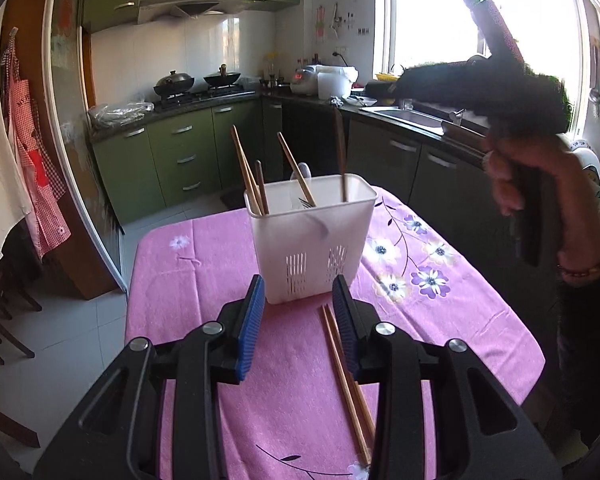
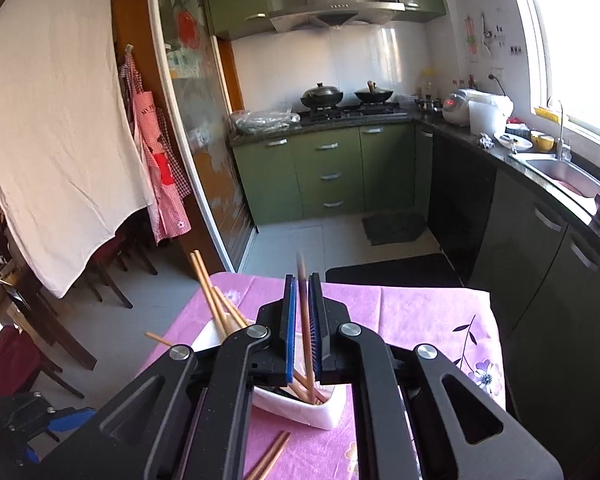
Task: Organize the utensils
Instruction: 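Lower the right tool's chopstick into the caddy and open the right tool, then grasp one of the last two chopsticks with the left tool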
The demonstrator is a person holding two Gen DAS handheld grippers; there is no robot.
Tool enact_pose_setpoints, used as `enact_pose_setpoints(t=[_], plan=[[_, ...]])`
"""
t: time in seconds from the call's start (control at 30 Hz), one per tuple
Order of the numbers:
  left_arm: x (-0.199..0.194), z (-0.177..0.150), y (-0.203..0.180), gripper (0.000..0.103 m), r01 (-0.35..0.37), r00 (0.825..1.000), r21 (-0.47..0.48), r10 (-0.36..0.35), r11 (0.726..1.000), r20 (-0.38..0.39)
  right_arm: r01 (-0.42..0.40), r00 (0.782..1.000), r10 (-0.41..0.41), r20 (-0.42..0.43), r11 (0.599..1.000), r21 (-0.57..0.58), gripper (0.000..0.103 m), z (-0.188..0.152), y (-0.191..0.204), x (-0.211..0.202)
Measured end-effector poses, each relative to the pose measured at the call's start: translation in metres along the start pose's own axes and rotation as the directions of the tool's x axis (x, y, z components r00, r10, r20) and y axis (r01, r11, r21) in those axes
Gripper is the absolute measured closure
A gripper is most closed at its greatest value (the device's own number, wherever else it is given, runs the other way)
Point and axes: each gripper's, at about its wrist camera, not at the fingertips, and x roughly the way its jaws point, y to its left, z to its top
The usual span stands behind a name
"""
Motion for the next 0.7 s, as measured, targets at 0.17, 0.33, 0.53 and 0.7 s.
enact_pose_setpoints(t=[0.17, 0.33, 0.53, 0.7], plan=[[0.017, -0.008, -0.007, 0.069, 0.034, 0.997, -0.008, -0.035, 0.999, -0.072, -0.018, 0.998, 0.021, 0.063, 0.999, -0.046, 0.088, -0.025, 0.014, -0.056], [0.056, -0.024, -0.017, 0.069, 0.076, 0.976, -0.029, -0.081, 0.997, -0.204, -0.001, 1.000, 0.002, 0.008, 0.997, -0.076, 0.086, -0.093, 0.017, -0.087], [0.113, -0.045, -0.027, 0.069, 0.101, 0.925, -0.066, -0.118, 0.993, -0.361, 0.028, 0.991, -0.026, -0.134, 0.999, 0.016, 0.076, -0.181, -0.011, -0.079], [0.142, -0.050, -0.032, 0.082, 0.085, 0.901, -0.073, -0.108, 0.994, -0.419, 0.023, 0.979, 0.005, -0.205, 0.991, 0.133, 0.076, -0.222, -0.041, -0.069]])
